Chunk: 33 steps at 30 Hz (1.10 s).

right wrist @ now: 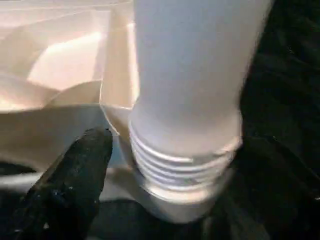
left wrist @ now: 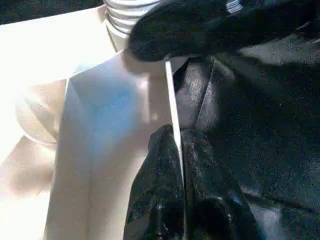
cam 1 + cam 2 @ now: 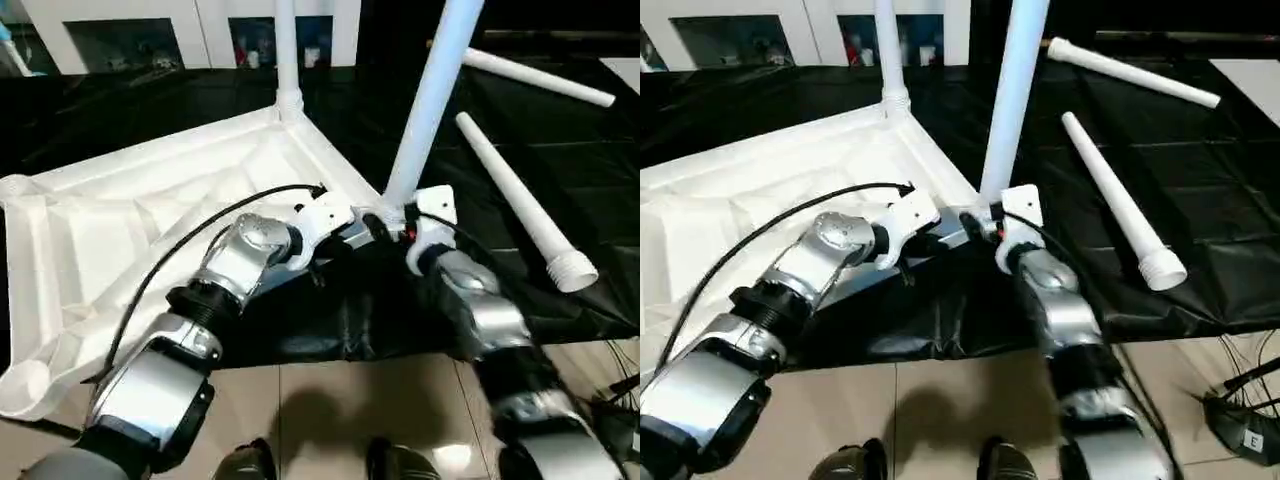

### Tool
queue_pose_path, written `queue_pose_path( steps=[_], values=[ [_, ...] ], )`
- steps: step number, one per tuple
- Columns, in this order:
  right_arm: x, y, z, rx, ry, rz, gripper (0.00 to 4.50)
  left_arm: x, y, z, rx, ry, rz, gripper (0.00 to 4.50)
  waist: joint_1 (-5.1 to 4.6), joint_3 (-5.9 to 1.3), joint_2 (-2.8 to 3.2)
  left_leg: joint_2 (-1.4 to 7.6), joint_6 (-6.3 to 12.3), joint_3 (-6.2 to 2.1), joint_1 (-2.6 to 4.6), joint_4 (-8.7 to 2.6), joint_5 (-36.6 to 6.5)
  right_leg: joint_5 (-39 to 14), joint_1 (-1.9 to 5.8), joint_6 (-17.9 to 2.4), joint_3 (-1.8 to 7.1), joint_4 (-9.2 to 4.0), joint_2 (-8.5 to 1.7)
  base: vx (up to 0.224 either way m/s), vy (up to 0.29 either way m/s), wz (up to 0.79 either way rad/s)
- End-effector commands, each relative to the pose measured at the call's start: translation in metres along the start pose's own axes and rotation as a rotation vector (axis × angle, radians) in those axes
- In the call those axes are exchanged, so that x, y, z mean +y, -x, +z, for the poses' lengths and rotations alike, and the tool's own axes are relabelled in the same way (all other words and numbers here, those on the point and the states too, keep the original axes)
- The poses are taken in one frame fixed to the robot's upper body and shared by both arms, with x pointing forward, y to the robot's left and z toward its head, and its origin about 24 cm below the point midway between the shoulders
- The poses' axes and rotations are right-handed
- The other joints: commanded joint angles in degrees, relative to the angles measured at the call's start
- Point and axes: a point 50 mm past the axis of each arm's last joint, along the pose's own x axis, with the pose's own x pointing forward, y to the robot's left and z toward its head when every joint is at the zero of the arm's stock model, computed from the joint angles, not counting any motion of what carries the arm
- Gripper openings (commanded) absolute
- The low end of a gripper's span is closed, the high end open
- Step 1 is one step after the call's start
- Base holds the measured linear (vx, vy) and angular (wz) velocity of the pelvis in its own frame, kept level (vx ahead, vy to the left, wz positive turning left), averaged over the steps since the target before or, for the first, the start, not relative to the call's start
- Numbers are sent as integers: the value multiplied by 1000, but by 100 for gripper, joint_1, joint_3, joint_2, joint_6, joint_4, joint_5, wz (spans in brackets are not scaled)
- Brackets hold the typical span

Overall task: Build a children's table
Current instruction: Rotate leg to tighten

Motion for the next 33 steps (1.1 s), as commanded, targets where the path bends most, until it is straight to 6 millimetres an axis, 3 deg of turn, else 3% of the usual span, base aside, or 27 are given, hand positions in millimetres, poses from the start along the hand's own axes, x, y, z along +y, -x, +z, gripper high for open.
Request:
queue_pose_path(
  steps=[1, 4, 8, 10, 12, 13, 17, 18, 21, 23, 25, 28, 33],
  values=[
    [-5, 11, 6, -3, 53, 100, 437, -4, 6, -7, -18, -40, -50, 0, 25, -385, -87, 167, 425, -102, 111, -390, -1718, -2187, 238, -841, 165, -417, -263, 0, 0, 0],
    [-14, 29, 11, -11, 114, 245, 437, -10, 17, -9, -65, -90, -163, 0, 45, -378, -109, 191, 533, -103, 85, -380, -1622, -2027, 263, -880, 179, -398, -273, 0, 0, 0],
    [-16, 42, 15, -17, 142, 360, 437, -14, 28, -13, -77, -137, -256, 0, 32, -384, -64, 206, 630, -74, 86, -358, -1486, -1646, 227, -1110, 194, -356, -260, 47, -14, 1],
    [-17, 46, 16, -14, 154, 400, 437, -15, 33, -16, -69, -151, -288, 0, 28, -413, -80, 192, 717, -46, 61, -302, -1154, -1088, 239, -1268, 197, -278, -239, 66, -21, 3],
    [-18, 49, 18, -8, 170, 442, 437, -17, 39, -17, -74, -172, -332, 0, 45, -412, -60, 206, 835, -17, 91, -262, -931, -583, 188, -1442, 216, -219, -208, 67, -18, 6],
    [-18, 50, 19, -4, 177, 465, 437, -18, 43, -18, -76, -177, -351, 0, 53, -412, -54, 209, 898, -24, 53, -262, -760, -272, 241, -1544, 202, -153, -214, 70, -13, 2],
    [-15, 53, 21, 5, 194, 551, 437, -18, 52, -20, -70, -187, -379, 0, 84, -451, -58, 195, 1219, -10, 23, -173, -24, 983, 261, -1734, 188, 7, -169, 34, -6, 0],
    [-14, 53, 21, 8, 197, 568, 437, -18, 53, -20, -71, -187, -382, 0, 89, -449, -62, 192, 1268, -7, 17, -162, 48, 1080, 254, -1751, 183, 18, -163, 0, 0, 0],
    [-14, 50, 20, 16, 200, 594, 437, -19, 57, -20, -75, -189, -396, 0, 94, -407, -57, 211, 1255, -7, 12, -186, -226, 559, 242, -1730, 169, -36, -199, 0, 0, 0],
    [-13, 49, 21, 13, 197, 600, 437, -19, 57, -20, -77, -189, -398, 0, 87, -376, -64, 228, 1049, -6, 36, -222, -584, -121, 224, -1644, 178, -104, -213, 0, 0, 0],
    [-13, 47, 22, 11, 193, 610, 437, -19, 58, -19, -77, -189, -400, 0, 82, -357, -59, 228, 902, -7, 43, -242, -761, -434, 211, -1581, 191, -137, -219, 0, 0, 0],
    [-12, 46, 22, 13, 196, 620, 437, -20, 58, -19, -77, -189, -402, 0, 69, -364, -58, 227, 790, -9, 48, -251, -820, -469, 213, -1536, 204, -135, -221, 0, 0, 0],
    [-10, 44, 21, 19, 201, 645, 385, -19, 59, -20, -74, -189, -401, 0, 68, -397, -52, 214, 911, 0, 37, -219, -546, 46, 232, -1631, 201, -82, -205, 0, 0, 0]
  ],
)
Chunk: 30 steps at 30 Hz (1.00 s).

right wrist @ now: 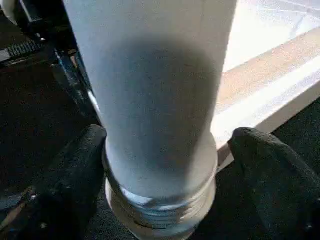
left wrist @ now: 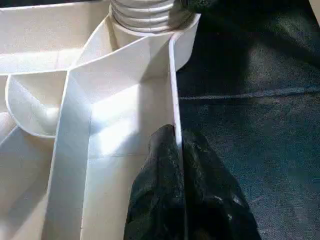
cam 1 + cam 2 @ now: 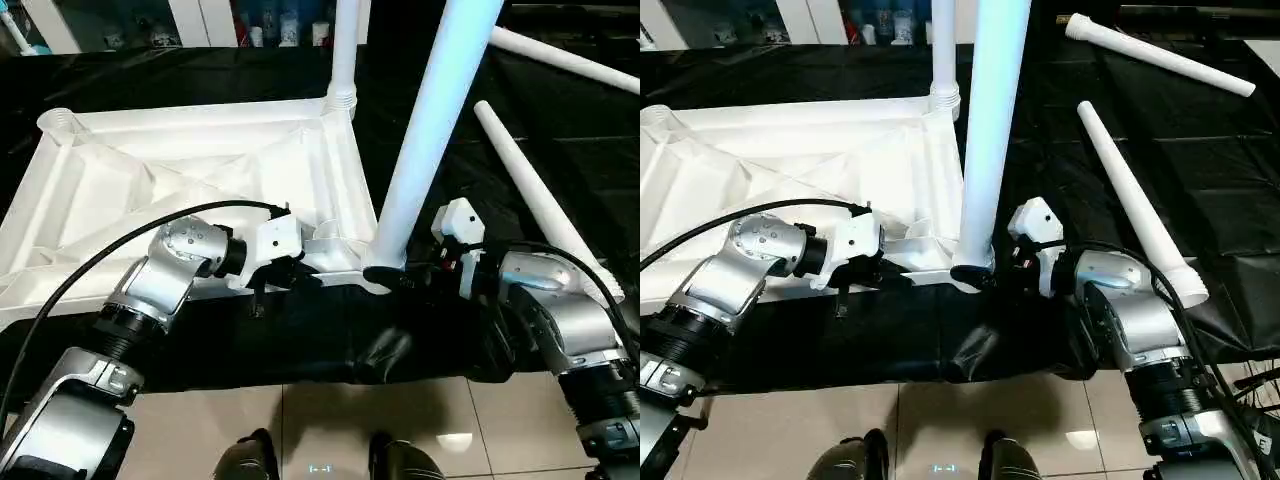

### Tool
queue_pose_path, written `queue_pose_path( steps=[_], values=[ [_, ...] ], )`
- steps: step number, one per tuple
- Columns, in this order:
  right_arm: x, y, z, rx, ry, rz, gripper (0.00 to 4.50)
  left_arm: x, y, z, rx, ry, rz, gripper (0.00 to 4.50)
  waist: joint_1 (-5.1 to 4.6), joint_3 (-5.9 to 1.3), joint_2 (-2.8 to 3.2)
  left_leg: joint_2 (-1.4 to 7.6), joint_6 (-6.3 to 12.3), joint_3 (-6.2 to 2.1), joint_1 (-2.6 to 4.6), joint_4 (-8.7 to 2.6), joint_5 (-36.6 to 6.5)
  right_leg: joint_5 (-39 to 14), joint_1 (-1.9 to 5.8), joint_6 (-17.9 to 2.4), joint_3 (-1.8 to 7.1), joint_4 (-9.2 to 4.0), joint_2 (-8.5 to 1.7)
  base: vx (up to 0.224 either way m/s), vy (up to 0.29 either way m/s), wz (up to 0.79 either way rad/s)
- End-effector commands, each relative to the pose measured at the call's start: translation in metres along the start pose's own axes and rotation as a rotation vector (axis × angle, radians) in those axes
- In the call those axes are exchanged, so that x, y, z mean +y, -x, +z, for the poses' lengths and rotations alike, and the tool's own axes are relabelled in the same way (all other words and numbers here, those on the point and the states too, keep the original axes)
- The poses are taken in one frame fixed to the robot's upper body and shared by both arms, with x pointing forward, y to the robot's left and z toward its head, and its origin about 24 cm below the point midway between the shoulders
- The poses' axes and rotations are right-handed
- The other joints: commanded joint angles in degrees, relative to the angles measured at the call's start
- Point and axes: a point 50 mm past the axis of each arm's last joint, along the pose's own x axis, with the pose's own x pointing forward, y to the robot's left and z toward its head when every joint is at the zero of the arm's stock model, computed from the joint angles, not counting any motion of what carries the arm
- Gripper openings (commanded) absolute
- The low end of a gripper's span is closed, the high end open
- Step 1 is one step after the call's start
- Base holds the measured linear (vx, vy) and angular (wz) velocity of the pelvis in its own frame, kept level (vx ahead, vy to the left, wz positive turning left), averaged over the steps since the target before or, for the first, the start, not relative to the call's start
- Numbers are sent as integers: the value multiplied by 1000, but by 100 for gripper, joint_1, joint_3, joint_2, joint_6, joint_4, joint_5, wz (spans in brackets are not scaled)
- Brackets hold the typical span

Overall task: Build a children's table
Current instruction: Rotate leg to tighten

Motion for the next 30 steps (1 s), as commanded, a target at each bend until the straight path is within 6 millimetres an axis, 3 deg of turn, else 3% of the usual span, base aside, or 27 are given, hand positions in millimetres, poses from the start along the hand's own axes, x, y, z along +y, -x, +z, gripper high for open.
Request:
queue_pose_path(
  steps=[1, 10, 18, 21, 24, 28, 30],
  values=[
    [-3, 0, 3, -3, 12, -9, 376, -9, -6, 2, -25, -10, -75, 0, -9, -425, -64, 175, 878, -34, 170, -256, -517, 33, 392, -1708, 186, -189, -206, 0, 0, 0],
    [-4, -2, 2, -6, 8, 9, 300, -8, -6, 0, -16, -7, -69, 0, -12, -423, -75, 177, 898, -36, 167, -253, -520, -25, 397, -1718, 184, -185, -205, 0, 0, 0],
    [-4, -4, -3, -4, -7, -35, 272, -7, -8, -2, -5, 13, -44, 0, -19, -412, -78, 178, 899, -36, 169, -255, -531, -111, 388, -1707, 186, -193, -208, 0, 0, 0],
    [-9, -7, -7, 4, -17, -132, 272, -2, -10, -5, 12, 48, 9, 0, -45, -397, -82, 177, 809, -37, 166, -267, -680, -368, 371, -1675, 192, -222, -218, 0, 0, 0],
    [-13, -12, -18, 11, -105, -275, 270, 4, -16, -4, -6, 99, 74, 0, -104, -361, -106, 150, 531, -59, 157, -306, -1062, -1114, 369, -1494, 197, -304, -233, 0, 0, 0],
    [-10, -25, -30, 5, -204, -463, 270, 13, -31, 2, -39, 160, 155, 0, -123, -335, -75, 149, 366, -65, 191, -341, -1324, -1607, 318, -1275, 208, -376, -236, 0, 0, 0],
    [-8, -33, -33, -3, -251, -564, 270, 18, -38, 6, -50, 187, 205, 0, -128, -328, -90, 135, 246, -69, 194, -361, -1419, -1817, 305, -1154, 210, -410, -238, 0, 0, 0]
  ],
)
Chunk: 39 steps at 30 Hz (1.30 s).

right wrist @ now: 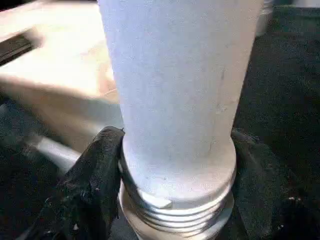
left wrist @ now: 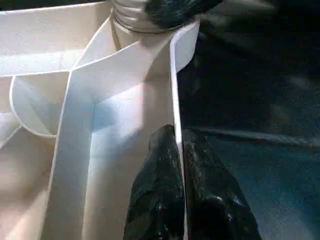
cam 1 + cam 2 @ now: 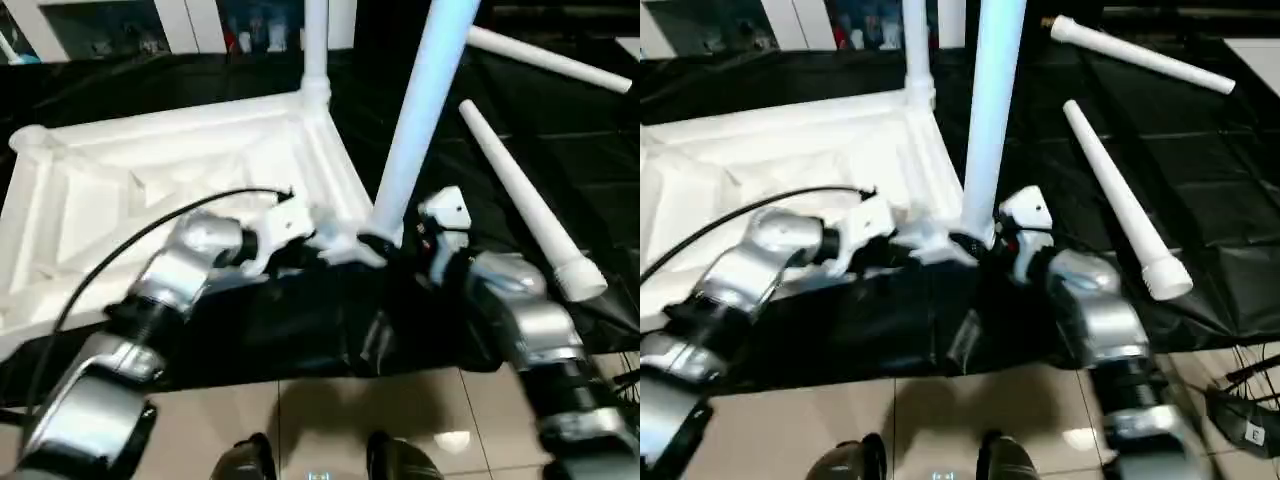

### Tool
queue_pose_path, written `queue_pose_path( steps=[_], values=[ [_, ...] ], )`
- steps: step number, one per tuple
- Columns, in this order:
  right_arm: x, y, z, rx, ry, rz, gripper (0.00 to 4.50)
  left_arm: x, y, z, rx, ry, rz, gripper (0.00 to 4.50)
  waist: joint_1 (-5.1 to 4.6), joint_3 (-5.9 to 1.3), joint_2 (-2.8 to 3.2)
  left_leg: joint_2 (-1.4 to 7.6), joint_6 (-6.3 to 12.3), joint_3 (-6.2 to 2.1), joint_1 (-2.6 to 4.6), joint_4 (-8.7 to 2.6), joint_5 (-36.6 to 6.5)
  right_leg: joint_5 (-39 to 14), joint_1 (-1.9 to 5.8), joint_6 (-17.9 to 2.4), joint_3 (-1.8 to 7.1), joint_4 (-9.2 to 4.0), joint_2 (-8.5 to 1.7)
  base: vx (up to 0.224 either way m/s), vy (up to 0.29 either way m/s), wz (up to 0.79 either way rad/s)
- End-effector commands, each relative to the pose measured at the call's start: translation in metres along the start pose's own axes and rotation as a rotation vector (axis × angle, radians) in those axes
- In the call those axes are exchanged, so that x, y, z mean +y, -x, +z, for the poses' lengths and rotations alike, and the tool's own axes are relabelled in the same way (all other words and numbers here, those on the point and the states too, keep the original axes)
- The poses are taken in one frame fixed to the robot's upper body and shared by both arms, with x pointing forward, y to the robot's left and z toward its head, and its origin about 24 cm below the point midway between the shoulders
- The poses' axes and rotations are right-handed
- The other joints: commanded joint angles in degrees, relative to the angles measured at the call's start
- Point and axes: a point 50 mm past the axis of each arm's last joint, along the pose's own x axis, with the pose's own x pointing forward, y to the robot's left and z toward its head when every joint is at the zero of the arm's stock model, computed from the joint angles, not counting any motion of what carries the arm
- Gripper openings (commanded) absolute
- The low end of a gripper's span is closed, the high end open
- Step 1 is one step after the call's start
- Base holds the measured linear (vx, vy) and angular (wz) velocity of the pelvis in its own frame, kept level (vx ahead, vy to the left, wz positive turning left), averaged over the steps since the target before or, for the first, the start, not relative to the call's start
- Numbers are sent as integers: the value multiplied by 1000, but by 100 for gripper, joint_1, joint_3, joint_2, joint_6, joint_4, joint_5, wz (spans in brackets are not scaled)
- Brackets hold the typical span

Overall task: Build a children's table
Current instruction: Rotate leg to tighten

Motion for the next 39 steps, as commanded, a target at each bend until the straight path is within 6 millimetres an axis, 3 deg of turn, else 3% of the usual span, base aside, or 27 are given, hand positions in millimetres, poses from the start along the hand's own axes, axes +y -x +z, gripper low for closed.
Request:
queue_pose_path(
  steps=[1, 6, 7, 10, 13, 14, 16, 21, 27, 29, 30, 34, 36, 37, 39],
  values=[
    [-4, -1, -29, 108, -103, -213, 270, -5, -18, -1, -45, 80, 49, 0, -8, -332, -74, 147, 253, -73, 164, -389, -1425, -1863, 278, -1126, 191, -434, -235, 0, 0, 0],
    [2, -11, -34, 109, -154, -353, 270, -1, -28, 5, -46, 106, 123, 0, -16, -306, -49, 149, 192, -80, 187, -442, -1654, -2018, 256, -1025, 178, -496, -225, 0, 0, 0],
    [13, -20, -36, 125, -135, -374, 270, -2, -34, 8, -39, 107, 143, 0, -24, -292, -18, 154, 134, -91, 196, -460, -1805, -2158, 235, -979, 174, -510, -224, 0, 0, 0],
    [20, -27, -36, 126, -135, -363, 270, -3, -37, 10, -43, 103, 139, 0, -31, -285, -37, 148, 50, -119, 202, -489, -2058, -2368, 249, -859, 177, -532, -241, 0, 0, 0],
    [23, -29, -32, 106, -144, -316, 270, -4, -37, 11, -46, 97, 125, 0, -31, -278, -44, 147, 109, -121, 183, -501, -2034, -2274, 260, -821, 186, -528, -238, 0, 0, 0],
    [18, -27, -23, 60, -144, -304, 326, -3, -35, 9, -40, 93, 120, 0, -31, -275, -48, 148, 130, -119, 184, -504, -2055, -2293, 259, -803, 188, -533, -237, 0, 0, 0],
    [13, -25, -18, 35, -134, -311, 342, -2, -34, 7, -35, 93, 120, 0, -26, -280, -52, 147, 150, -116, 180, -499, -2007, -2263, 264, -807, 193, -533, -243, 0, 0, 0],
    [-2, -15, -1, -18, -89, -290, 387, -1, -30, 3, -34, 97, 125, 0, -9, -277, -74, 148, 274, -93, 173, -485, -1737, -2079, 271, -883, 200, -524, -244, 0, 0, 0],
    [-12, 4, 13, -58, -26, -142, 387, -1, -26, 0, -75, 124, 126, 0, 12, -268, -84, 148, 449, -89, 131, -467, -1490, -1871, 326, -909, 189, -507, -243, 0, 0, 0],
    [-17, 12, 15, -56, 6, -84, 387, -2, -23, 0, -94, 131, 122, 0, 9, -276, -65, 150, 505, -76, 142, -454, -1382, -1759, 304, -1015, 192, -499, -248, 0, 0, 0],
    [-18, 13, 16, -53, 16, -68, 387, -2, -23, 0, -100, 133, 121, 0, 3, -277, -82, 146, 544, -82, 108, -447, -1336, -1661, 341, -1062, 179, -484, -243, 0, 0, 0],
    [-20, 17, 18, -47, 50, -4, 387, -7, -22, 0, -121, 118, 86, 0, -2, -277, -84, 152, 675, -68, 117, -421, -1158, -1441, 334, -1199, 176, -461, -239, 0, 0, 0],
    [-21, 18, 19, -44, 62, 20, 387, -9, -21, 0, -129, 112, 70, 0, 0, -290, -72, 158, 712, -67, 117, -411, -1022, -1251, 341, -1276, 177, -431, -239, 0, 0, 0],
    [-24, 21, 21, -17, 99, 80, 387, -16, -19, -2, -127, 97, 3, 0, -5, -296, -94, 157, 756, -63, 104, -398, -915, -1038, 355, -1324, 174, -407, -229, 0, 0, 0],
    [-25, 21, 21, -12, 104, 87, 387, -17, -18, -3, -126, 94, -6, 0, 3, -329, -74, 165, 887, -60, 108, -367, -577, -458, 377, -1466, 173, -330, -212, 0, 0, 0]
  ],
)
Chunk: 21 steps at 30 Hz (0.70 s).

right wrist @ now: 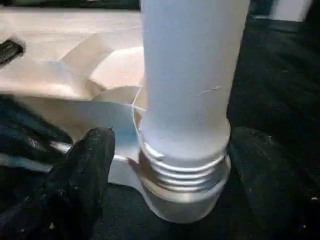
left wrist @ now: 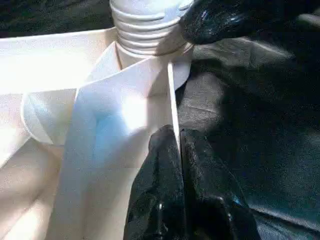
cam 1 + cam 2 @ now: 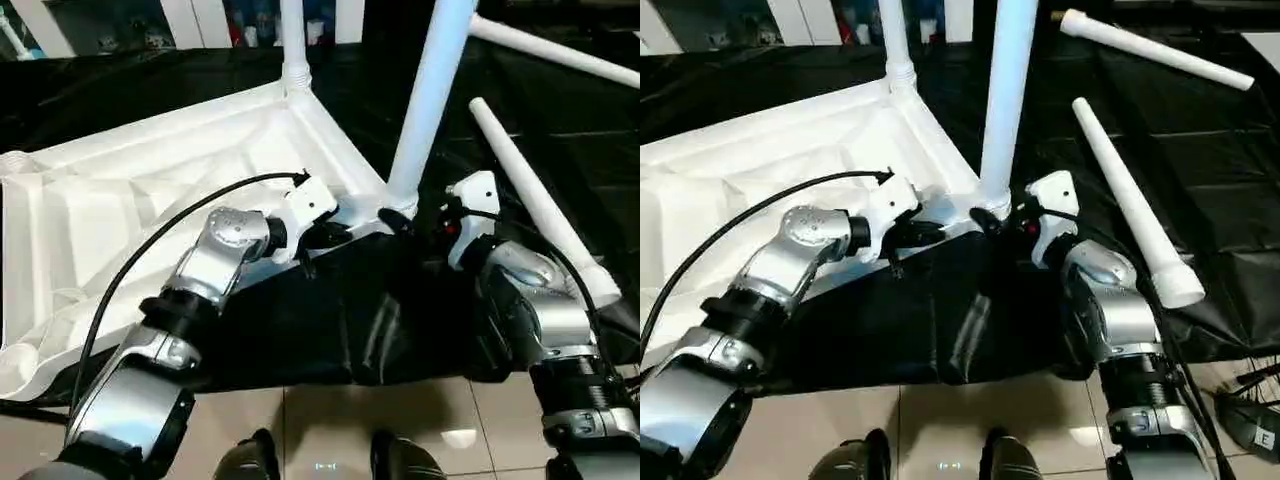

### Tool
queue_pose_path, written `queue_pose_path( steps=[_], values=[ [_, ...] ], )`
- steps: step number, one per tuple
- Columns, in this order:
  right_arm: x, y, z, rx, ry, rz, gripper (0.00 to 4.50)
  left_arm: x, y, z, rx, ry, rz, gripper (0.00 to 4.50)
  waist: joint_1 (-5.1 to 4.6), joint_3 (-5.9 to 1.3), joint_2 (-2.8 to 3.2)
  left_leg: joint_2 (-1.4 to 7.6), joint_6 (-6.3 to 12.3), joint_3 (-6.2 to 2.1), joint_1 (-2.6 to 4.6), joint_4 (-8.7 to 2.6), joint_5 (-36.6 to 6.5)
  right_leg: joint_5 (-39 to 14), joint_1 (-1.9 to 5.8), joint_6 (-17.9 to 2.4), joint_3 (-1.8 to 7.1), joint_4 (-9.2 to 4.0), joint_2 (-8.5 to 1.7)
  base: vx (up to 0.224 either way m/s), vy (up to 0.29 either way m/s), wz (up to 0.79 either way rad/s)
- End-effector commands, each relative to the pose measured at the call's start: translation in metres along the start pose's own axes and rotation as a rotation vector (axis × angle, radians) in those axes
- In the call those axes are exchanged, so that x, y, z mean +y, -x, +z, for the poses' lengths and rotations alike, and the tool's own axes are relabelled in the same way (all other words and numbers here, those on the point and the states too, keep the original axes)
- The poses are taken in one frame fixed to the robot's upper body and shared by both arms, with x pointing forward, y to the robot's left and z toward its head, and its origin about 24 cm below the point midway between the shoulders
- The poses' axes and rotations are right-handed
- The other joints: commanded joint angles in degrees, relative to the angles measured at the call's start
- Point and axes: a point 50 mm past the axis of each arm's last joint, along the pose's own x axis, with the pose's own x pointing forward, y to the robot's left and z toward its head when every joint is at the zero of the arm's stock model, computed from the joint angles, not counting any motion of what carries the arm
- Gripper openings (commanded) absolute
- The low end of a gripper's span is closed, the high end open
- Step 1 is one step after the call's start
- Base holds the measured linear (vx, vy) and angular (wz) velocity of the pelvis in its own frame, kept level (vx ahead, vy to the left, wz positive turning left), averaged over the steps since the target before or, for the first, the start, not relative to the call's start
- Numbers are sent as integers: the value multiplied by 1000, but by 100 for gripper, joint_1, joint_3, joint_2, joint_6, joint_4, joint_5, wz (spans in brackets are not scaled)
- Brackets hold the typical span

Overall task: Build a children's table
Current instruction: Rotate leg to tighten

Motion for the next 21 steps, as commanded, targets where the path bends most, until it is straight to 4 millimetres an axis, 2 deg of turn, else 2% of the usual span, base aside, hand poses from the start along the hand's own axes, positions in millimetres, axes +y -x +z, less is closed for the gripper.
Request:
queue_pose_path(
  steps=[1, 2, 4, 7, 9, 12, 16, 19, 21],
  values=[
    [1, 0, -1, 37, 43, 82, 387, -18, 0, -22, 56, 41, -122, 0, -16, -382, -130, 172, 980, -50, 99, -231, -441, -53, 354, -1630, 185, -239, -202, 0, 0, 0],
    [0, 1, -2, 55, 57, 99, 387, -20, 2, -26, 82, 28, -143, 0, -14, -380, -135, 167, 1063, -38, 98, -215, -354, 139, 355, -1674, 186, -218, -205, 0, 0, 0],
    [-1, 1, -2, 63, 71, 105, 387, -22, 5, -30, 114, 24, -171, 0, -20, -367, -145, 171, 1137, -29, 102, -209, -358, 174, 353, -1712, 186, -219, -212, 0, 0, 0],
    [-3, 1, 0, 77, 96, 131, 387, -28, 15, -38, 182, -4, -243, 0, -14, -358, -133, 195, 1084, -40, 109, -220, -429, -32, 353, -1720, 178, -215, -223, 0, 0, 0],
    [-2, 2, 1, 80, 101, 180, 387, -30, 21, -41, 202, -19, -267, 0, -17, -331, -123, 212, 977, -36, 131, -238, -557, -190, 340, -1735, 182, -224, -209, 0, 0, 0],
    [3, 4, 1, 92, 113, 255, 387, -32, 27, -42, 205, -27, -304, 0, -3, -330, -134, 218, 912, -34, 143, -237, -564, -38, 351, -1783, 190, -198, -205, 0, 0, 0],
    [8, 7, -1, 103, 125, 332, 387, -32, 34, -42, 206, -36, -322, 0, -4, -330, -138, 219, 944, -21, 151, -223, -467, 181, 351, -1840, 200, -175, -206, 0, 0, 0],
    [8, 7, -2, 107, 125, 344, 387, -30, 38, -43, 215, -39, -313, 0, -9, -328, -162, 211, 942, -18, 145, -218, -478, 100, 354, -1836, 204, -174, -209, 0, 0, 0],
    [7, 7, -3, 109, 123, 351, 360, -30, 38, -42, 215, -40, -306, 0, -9, -331, -160, 212, 922, -20, 148, -216, -467, 81, 353, -1839, 206, -172, -214, 0, 0, 0]
  ],
)
